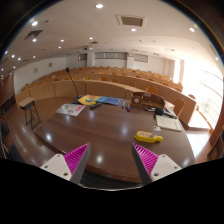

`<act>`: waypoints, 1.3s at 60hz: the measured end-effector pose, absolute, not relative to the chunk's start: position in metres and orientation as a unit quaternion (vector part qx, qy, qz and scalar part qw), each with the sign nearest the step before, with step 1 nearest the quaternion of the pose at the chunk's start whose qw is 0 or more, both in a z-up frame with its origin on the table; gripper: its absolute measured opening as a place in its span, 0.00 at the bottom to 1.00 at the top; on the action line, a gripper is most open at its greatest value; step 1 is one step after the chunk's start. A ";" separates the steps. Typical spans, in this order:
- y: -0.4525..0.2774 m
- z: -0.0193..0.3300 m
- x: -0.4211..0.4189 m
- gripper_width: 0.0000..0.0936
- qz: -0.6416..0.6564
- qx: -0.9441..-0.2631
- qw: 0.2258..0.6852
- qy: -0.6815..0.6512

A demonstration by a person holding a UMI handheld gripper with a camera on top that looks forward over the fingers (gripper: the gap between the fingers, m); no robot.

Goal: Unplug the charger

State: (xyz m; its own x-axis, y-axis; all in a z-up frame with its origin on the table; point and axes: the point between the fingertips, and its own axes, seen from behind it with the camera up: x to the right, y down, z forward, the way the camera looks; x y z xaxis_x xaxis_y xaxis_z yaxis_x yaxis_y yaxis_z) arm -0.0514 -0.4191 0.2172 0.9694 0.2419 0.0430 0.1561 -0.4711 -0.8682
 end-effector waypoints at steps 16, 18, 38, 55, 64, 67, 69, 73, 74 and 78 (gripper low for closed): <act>-0.423 0.161 0.002 0.91 0.030 -0.881 0.463 -0.090; -0.420 0.148 0.013 0.91 0.024 -0.886 0.456 -0.081; -0.299 0.081 0.126 0.91 -0.059 -0.874 0.483 0.004; -0.150 0.075 0.173 0.91 -0.074 -0.843 0.530 0.043; -0.110 0.055 0.182 0.70 -0.073 -0.850 0.519 0.044; -0.099 0.048 0.187 0.55 -0.071 -0.852 0.516 0.047; -0.098 0.047 0.190 0.49 -0.080 -0.852 0.515 0.053; -0.097 0.048 0.191 0.43 -0.084 -0.848 0.520 0.060; -0.098 0.047 0.191 0.42 -0.083 -0.848 0.521 0.061; -0.098 0.049 0.191 0.36 -0.084 -0.846 0.524 0.058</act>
State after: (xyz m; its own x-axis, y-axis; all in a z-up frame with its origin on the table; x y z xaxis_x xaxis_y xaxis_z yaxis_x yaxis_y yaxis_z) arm 0.1906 -0.0983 0.0487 0.9793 -0.1855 0.0814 -0.0096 -0.4439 -0.8960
